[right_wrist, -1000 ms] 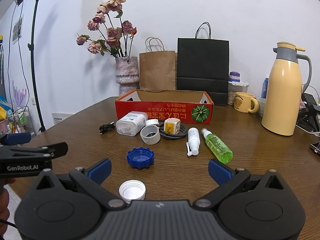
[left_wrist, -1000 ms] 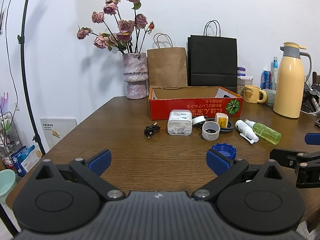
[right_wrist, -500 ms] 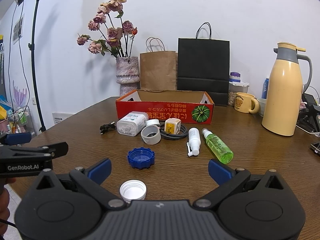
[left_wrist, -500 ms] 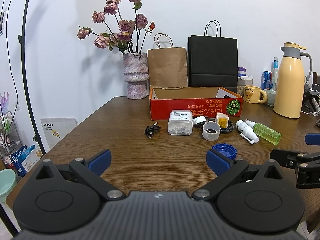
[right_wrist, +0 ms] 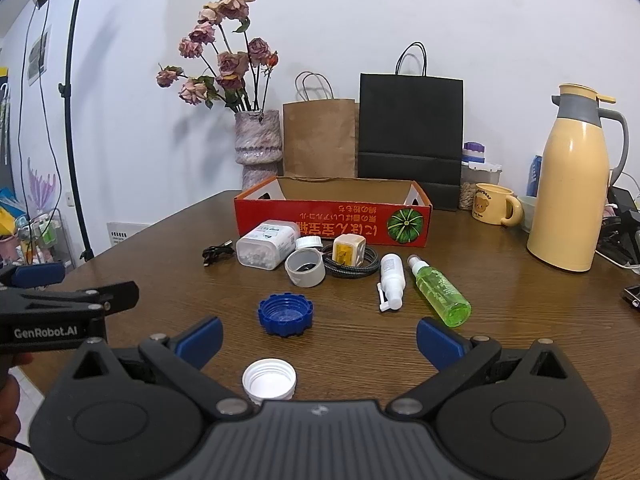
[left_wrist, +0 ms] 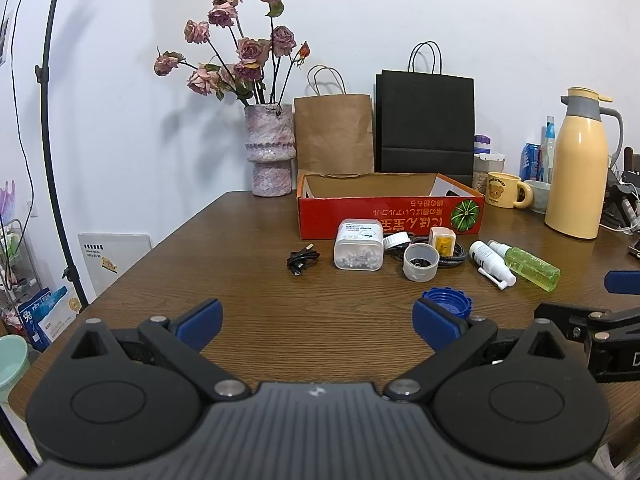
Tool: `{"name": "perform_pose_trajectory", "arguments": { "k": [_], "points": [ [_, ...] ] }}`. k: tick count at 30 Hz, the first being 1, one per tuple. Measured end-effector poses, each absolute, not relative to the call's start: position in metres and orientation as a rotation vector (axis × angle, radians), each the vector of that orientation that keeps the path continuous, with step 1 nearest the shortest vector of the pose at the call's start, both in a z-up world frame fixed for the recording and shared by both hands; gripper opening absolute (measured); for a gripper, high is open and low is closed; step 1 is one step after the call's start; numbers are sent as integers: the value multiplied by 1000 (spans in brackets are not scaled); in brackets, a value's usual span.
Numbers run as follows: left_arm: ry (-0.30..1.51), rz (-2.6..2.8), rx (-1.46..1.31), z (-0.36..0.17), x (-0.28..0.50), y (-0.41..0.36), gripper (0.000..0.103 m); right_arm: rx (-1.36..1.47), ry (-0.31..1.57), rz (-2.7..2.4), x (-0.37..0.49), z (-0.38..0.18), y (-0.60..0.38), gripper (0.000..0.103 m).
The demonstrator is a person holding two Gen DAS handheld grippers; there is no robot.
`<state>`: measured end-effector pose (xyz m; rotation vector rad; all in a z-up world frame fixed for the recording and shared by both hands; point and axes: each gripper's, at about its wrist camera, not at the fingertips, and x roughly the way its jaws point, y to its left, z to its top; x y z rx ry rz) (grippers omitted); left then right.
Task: Organize rigid objects
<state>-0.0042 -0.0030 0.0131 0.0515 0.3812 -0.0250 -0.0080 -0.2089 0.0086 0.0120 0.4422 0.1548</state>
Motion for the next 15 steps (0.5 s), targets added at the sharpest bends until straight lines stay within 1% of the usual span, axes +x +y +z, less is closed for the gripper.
{"name": "perform_pose_trajectory", "arguments": {
  "k": [15],
  "points": [
    [437, -25, 42, 0, 7, 1, 103, 1, 526, 189, 12, -11, -203, 103]
  ]
}}
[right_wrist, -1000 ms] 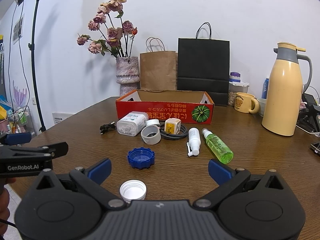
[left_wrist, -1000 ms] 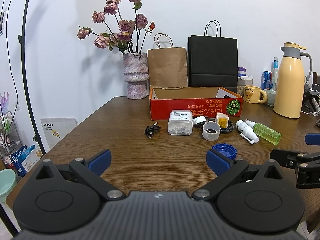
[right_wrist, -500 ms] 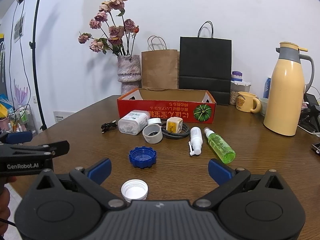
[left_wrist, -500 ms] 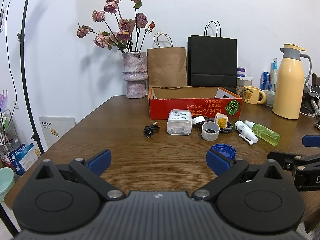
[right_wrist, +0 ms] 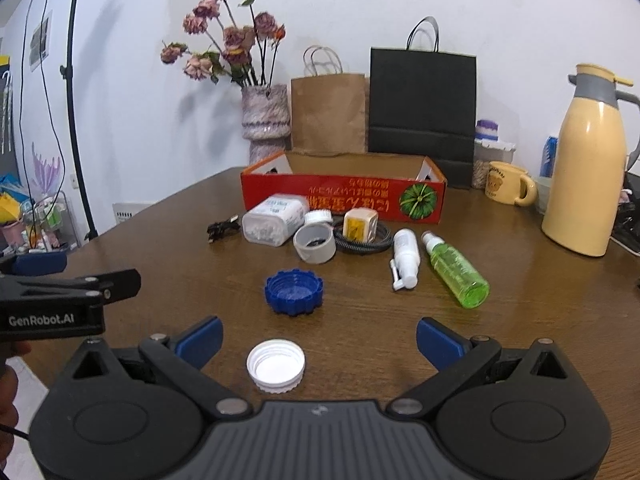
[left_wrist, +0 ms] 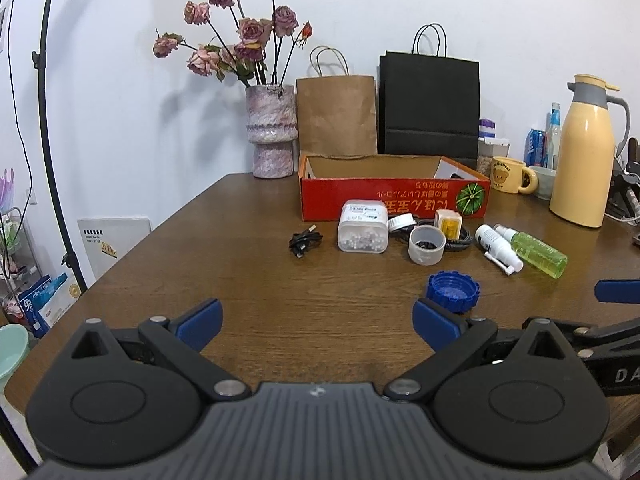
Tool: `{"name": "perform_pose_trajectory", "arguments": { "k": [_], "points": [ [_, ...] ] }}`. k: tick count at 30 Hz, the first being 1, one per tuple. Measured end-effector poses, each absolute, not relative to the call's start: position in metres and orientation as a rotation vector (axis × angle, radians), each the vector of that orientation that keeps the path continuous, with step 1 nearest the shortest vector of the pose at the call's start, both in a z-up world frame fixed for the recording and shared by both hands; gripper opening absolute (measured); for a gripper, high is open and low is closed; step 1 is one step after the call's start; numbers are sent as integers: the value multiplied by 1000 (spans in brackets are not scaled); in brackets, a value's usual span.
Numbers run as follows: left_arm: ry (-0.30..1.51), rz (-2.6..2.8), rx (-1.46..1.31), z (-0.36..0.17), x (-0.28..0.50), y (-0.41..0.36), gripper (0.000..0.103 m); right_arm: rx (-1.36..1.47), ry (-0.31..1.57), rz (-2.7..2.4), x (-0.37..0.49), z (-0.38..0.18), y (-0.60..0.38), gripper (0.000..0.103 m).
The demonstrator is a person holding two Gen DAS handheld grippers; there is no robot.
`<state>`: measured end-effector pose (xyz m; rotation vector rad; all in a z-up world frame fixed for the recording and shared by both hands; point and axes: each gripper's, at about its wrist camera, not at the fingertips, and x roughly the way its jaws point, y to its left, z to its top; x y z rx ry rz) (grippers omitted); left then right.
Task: Organize rigid objects
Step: 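Lower the right tool onto the white bottle cap and close it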
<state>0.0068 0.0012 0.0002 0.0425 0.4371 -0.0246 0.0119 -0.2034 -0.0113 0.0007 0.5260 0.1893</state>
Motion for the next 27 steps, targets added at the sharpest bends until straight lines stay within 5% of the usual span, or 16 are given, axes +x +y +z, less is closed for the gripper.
{"name": "perform_pose_trajectory", "arguments": {
  "k": [10, 18, 24, 27],
  "points": [
    [472, -18, 20, -6, 12, 8, 103, -14, 600, 228, 25, -32, -193, 100],
    [494, -24, 18, -9, 17, 7, 103, -19, 639, 271, 36, -43, -187, 77],
    [506, -20, 20, -5, 20, 7, 103, -18, 656, 310, 43, -44, -187, 42],
    [514, -21, 20, -3, 23, 4, 103, 10, 657, 336, 45, -42, -192, 39]
  ]
}}
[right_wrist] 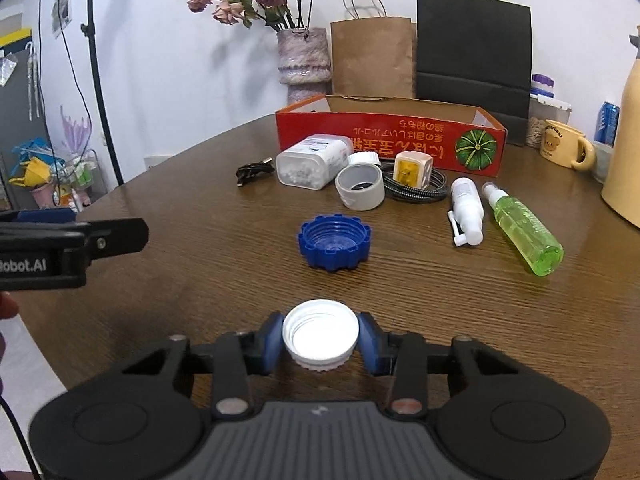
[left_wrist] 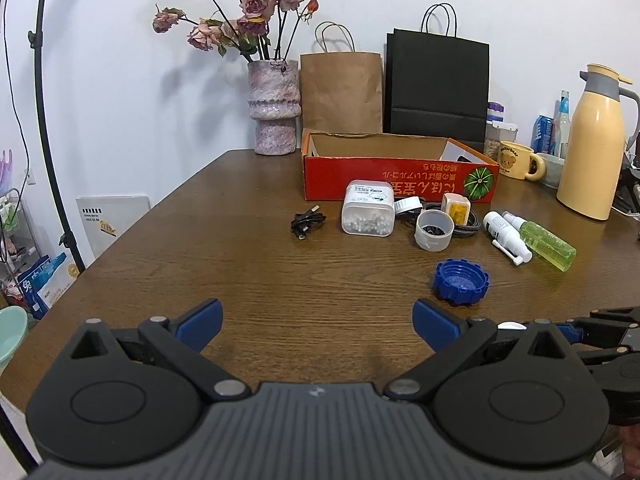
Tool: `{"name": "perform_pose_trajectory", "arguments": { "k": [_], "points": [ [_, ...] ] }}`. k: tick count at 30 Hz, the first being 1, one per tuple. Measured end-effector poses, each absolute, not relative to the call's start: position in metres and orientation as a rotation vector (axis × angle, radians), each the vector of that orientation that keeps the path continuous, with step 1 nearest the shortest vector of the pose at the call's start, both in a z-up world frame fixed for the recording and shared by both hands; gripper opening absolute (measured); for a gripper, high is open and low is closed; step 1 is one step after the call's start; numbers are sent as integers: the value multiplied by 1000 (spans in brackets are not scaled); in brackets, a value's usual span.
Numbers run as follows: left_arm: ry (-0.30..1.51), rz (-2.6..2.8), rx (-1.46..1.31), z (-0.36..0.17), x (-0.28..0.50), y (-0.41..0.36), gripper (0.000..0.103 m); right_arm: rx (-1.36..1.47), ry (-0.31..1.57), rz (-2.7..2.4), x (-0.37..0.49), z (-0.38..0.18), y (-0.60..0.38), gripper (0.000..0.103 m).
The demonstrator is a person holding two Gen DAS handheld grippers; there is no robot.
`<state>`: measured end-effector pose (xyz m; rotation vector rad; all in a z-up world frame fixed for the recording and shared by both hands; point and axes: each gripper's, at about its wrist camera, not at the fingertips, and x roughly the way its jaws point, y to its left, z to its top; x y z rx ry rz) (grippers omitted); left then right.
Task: Organize rigid objects
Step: 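Lower the right tool onto the white bottle cap and close it, then close the left tool on the blue bottle cap while the right tool holds the white cap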
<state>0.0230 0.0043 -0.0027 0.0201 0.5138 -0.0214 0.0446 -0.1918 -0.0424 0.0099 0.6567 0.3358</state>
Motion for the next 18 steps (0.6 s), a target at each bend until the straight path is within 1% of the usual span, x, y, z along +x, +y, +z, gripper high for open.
{"name": "perform_pose_trajectory", "arguments": {
  "k": [6, 18],
  "points": [
    [537, -37, 42, -1, 34, -7, 103, 67, 615, 362, 47, -35, -211, 39],
    [612, -128, 91, -4, 82, -49, 103, 45, 581, 288, 67, -21, -255, 39]
  ]
}}
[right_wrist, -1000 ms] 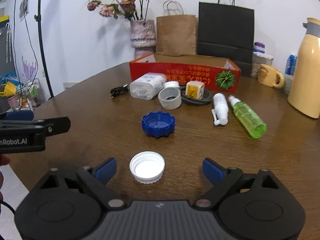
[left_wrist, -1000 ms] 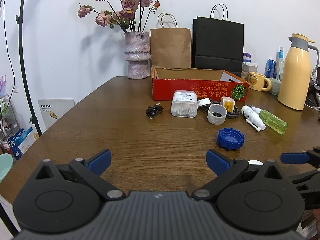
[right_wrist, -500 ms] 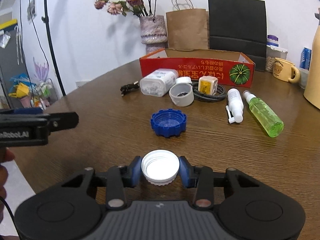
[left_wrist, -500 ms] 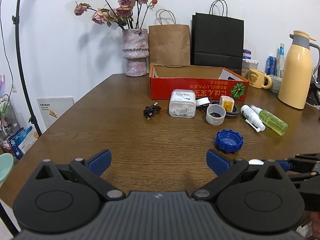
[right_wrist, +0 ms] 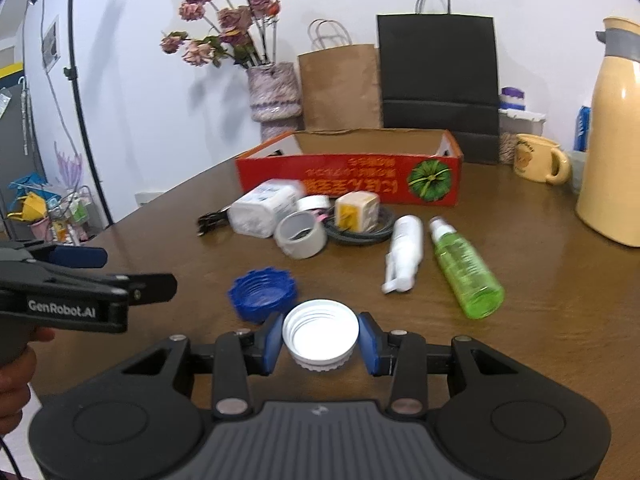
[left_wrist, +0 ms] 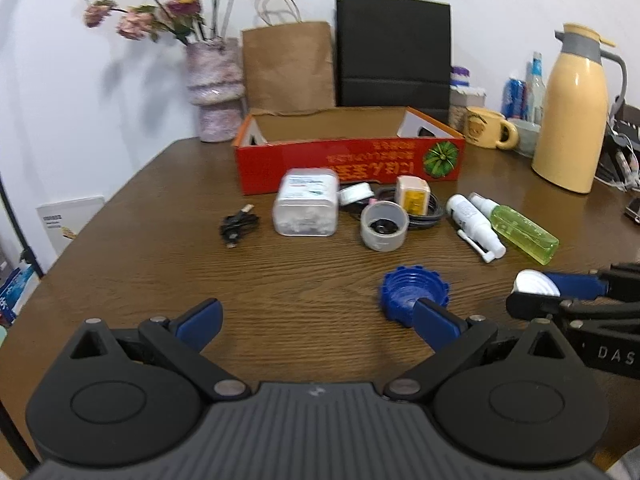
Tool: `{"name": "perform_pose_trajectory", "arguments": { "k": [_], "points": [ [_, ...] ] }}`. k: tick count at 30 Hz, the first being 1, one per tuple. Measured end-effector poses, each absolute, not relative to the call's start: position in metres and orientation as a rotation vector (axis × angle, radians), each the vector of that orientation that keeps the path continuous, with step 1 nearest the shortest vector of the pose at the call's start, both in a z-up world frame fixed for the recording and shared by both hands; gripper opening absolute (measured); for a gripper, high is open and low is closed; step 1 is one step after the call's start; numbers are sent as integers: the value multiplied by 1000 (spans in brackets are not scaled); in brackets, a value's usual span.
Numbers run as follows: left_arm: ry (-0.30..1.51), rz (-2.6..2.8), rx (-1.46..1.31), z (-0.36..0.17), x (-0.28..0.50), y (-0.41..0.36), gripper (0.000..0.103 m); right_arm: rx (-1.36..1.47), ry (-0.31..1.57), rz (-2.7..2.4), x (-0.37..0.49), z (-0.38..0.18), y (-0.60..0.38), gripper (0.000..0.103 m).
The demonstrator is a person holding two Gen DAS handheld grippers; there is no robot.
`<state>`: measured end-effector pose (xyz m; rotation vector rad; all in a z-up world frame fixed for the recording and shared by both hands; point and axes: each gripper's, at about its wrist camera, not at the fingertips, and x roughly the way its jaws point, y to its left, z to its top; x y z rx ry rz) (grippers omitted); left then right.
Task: Organize rigid objects
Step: 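Close the left tool on the blue bottle cap while the right tool holds the white cap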
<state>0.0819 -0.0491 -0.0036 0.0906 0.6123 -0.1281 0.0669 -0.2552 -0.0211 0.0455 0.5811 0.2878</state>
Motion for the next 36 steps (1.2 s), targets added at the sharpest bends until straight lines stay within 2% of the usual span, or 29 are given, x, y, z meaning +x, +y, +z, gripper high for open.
{"name": "perform_pose_trajectory", "arguments": {
  "k": [19, 22, 31, 36],
  "points": [
    [722, -204, 140, -34, 136, -106, 103, -8, 596, 227, 103, -29, -299, 39],
    [724, -201, 136, -36, 137, -108, 98, -12, 598, 231, 106, -30, -299, 39],
    [742, -214, 114, -39, 140, -108, 55, -8, 587, 239, 109, -31, -298, 39],
    [743, -207, 106, -38, 140, -107, 55, -11, 578, 245, 108, -30, -296, 39]
  ]
}}
